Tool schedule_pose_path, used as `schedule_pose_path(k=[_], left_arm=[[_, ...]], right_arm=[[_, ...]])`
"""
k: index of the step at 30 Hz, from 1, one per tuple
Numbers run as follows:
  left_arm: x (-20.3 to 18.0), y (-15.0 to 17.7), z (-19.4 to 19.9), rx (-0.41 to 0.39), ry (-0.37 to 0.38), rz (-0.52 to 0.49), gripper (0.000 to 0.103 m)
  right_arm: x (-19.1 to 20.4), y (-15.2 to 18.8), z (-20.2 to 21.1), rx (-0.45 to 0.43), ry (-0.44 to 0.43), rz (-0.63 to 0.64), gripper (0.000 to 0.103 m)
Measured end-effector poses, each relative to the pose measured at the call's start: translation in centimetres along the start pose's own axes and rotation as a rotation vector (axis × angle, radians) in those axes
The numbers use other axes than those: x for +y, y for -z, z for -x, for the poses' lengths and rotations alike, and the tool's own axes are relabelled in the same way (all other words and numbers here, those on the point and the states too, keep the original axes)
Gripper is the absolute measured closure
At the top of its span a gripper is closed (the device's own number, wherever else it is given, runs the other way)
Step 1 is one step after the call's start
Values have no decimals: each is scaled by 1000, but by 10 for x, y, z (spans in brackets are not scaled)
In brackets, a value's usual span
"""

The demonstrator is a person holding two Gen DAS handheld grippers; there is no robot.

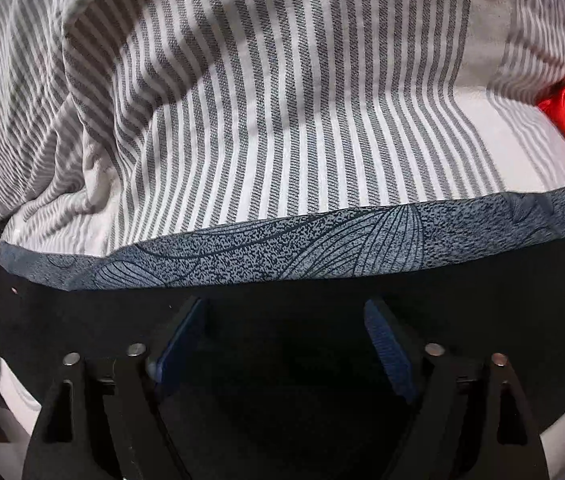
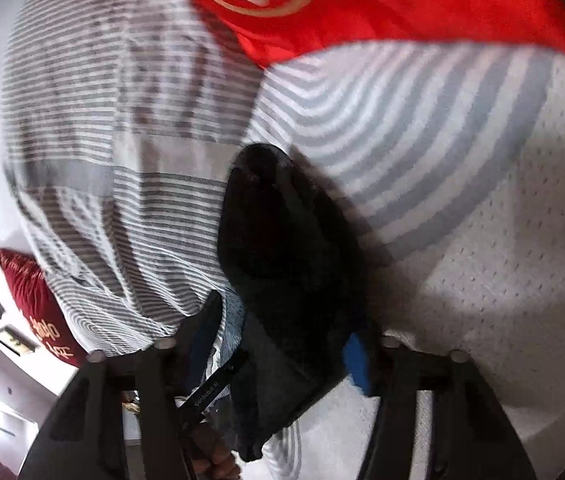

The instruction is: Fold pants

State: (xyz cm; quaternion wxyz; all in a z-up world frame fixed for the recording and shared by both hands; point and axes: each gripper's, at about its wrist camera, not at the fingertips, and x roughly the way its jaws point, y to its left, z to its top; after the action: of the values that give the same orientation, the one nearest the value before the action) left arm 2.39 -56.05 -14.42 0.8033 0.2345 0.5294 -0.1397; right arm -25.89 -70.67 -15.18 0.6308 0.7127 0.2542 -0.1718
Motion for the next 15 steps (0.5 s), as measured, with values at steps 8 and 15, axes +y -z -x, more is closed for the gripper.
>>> schedule_pose_path(k=[8, 15], left_arm=[[6, -11, 13, -49, -5, -12, 10], [9, -30, -22, -2, 35, 30, 9]], right_arm=[[16, 2, 5, 25, -52, -16, 89], [34, 4, 5, 32, -80, 3, 89]])
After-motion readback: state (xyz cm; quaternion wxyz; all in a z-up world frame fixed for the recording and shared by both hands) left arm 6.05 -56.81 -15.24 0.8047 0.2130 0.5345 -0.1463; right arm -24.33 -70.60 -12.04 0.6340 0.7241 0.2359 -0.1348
